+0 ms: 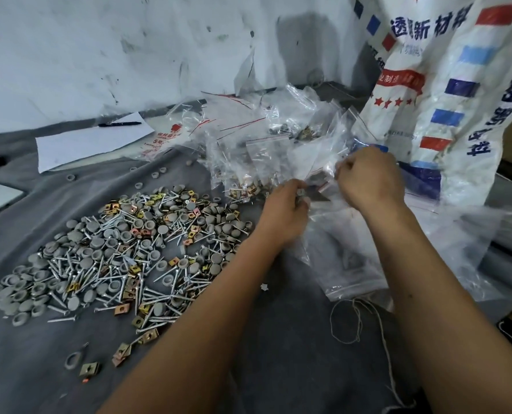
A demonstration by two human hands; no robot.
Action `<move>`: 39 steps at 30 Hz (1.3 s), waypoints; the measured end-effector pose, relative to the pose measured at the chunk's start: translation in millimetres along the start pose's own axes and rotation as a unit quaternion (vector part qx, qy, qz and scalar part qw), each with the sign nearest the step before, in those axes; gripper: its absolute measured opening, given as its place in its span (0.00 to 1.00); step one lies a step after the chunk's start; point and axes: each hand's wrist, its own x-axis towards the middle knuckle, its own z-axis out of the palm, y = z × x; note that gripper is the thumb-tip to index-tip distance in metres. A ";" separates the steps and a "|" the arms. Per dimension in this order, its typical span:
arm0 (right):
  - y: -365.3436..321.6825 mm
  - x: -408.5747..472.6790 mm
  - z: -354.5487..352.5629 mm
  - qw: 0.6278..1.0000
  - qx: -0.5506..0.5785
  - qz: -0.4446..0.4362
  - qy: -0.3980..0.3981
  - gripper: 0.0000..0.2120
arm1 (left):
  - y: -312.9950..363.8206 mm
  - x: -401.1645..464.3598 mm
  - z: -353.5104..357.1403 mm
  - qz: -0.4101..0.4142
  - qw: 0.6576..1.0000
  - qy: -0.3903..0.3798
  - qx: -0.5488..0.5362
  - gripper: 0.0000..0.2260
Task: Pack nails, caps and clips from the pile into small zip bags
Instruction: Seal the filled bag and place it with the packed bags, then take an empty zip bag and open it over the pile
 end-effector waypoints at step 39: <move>-183.9 -155.2 122.1 0.798 0.514 -0.145 -0.281 0.30 | -90.1 -177.5 -199.6 0.099 0.932 0.332 0.111 0.12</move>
